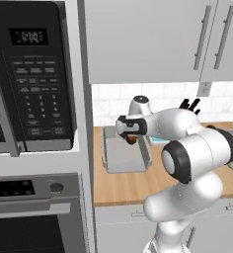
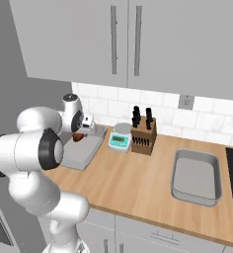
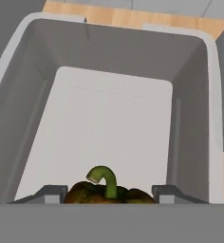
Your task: Place one bell pepper and one fish in each tupperware on the nearby counter, to pack two identical lunches.
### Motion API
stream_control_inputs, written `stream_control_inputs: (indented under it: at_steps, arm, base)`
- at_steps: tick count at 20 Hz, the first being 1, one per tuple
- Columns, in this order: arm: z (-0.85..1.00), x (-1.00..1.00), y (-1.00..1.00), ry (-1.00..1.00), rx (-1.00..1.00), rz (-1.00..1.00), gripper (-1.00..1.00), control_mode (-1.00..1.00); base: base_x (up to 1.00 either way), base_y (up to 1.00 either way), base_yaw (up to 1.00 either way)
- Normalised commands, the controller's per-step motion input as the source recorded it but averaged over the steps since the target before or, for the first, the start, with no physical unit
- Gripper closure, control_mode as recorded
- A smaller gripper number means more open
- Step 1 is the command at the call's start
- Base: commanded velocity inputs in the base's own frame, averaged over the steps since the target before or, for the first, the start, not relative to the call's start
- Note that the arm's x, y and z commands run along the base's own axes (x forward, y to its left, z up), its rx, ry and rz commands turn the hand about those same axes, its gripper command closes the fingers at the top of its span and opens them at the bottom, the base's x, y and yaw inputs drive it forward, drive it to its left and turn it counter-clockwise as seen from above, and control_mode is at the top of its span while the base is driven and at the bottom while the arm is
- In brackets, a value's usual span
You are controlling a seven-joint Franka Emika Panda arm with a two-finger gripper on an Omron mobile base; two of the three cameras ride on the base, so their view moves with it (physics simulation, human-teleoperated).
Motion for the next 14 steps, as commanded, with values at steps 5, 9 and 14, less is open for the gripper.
stream_control_inputs:
  at_steps: [5, 9, 14]
  arm:
    - [-0.10, 0.10, 0.00, 0.00, 0.00, 0.00, -1.00, -1.00]
    - [-0.02, 0.06, 0.00, 0.00, 0.00, 0.00, -1.00, -1.00]
    - [0.00, 0.00, 0.00, 0.00, 0.00, 0.00, -1.00, -1.00]
  base:
    - [0.00, 0.00, 0.00]
    - [0.00, 0.00, 0.00]
    - [0.00, 0.00, 0.00]
